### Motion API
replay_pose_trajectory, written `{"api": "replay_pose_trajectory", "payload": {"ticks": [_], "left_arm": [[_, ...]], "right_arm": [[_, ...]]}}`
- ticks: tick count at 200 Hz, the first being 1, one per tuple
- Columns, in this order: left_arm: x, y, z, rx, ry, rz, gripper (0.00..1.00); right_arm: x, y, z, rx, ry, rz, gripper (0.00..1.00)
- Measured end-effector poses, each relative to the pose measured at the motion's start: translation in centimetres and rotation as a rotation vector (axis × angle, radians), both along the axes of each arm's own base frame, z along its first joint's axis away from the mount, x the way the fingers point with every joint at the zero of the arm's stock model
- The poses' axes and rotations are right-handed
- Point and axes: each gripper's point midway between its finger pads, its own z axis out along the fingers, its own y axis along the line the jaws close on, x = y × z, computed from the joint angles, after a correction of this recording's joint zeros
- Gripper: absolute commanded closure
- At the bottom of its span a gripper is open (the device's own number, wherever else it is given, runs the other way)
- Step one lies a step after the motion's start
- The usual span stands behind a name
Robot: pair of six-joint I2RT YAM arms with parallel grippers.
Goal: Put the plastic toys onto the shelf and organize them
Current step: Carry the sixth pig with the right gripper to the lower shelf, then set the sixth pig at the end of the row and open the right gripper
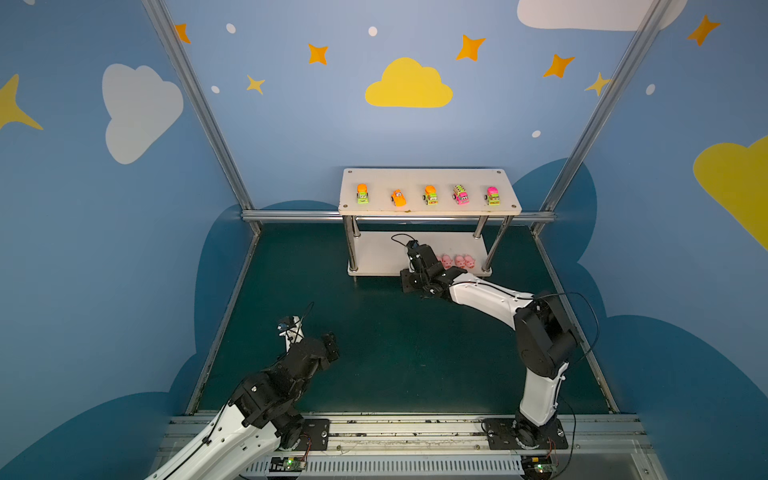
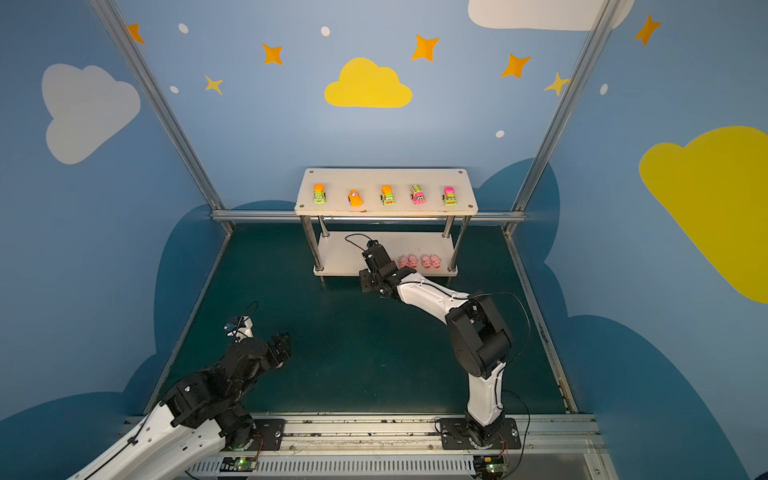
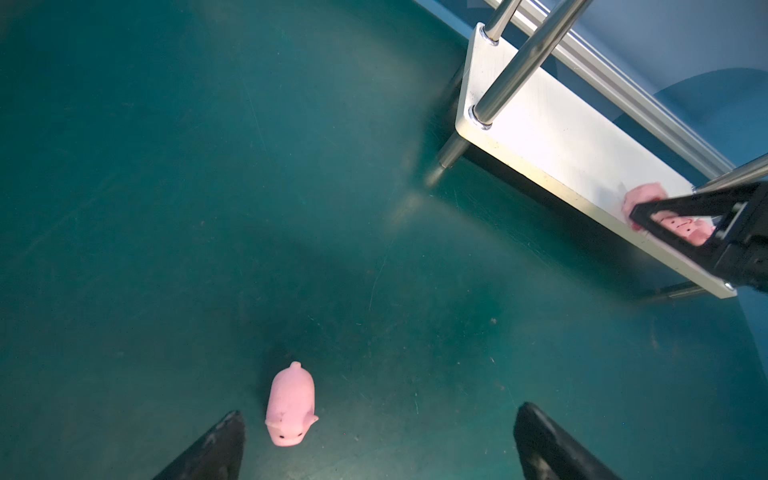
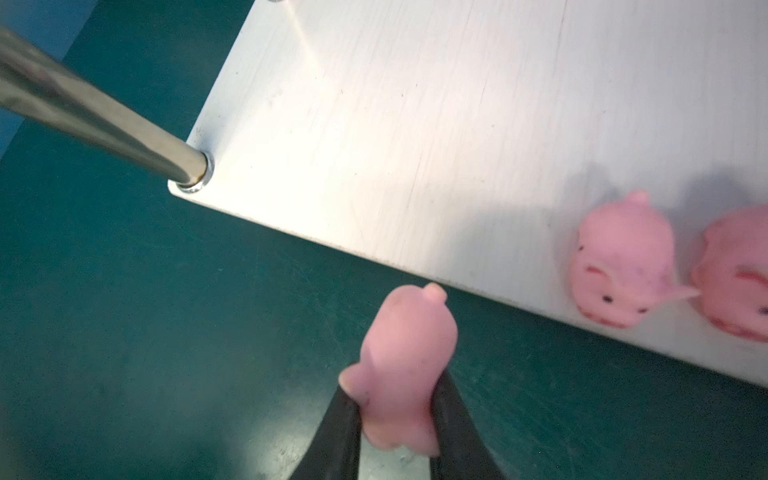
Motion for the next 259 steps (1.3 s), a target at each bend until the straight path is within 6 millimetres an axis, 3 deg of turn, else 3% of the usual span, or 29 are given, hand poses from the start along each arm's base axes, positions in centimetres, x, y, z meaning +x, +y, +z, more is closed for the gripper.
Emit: {"api": "replay_pose_trajectory", "payload": {"ticks": [34, 87, 259], "left_arm": [[0.7, -0.3, 1.2, 0.012, -0.016, -0.004, 0.00], [1.5, -0.5, 1.9, 0.031, -0.029, -0.008, 0.00], [3.0, -0.7, 1.6, 0.066, -0.023, -0.014, 0.00]], "right_arm": [[2.2, -0.4, -0.6, -0.010, 0.006, -0.006, 0.76], [3.8, -2.5, -3.2, -0.052, 0.060, -0.035, 0.74], [6.5, -5.0, -3.3, -0.059, 0.059, -0.085, 0.72]]}}
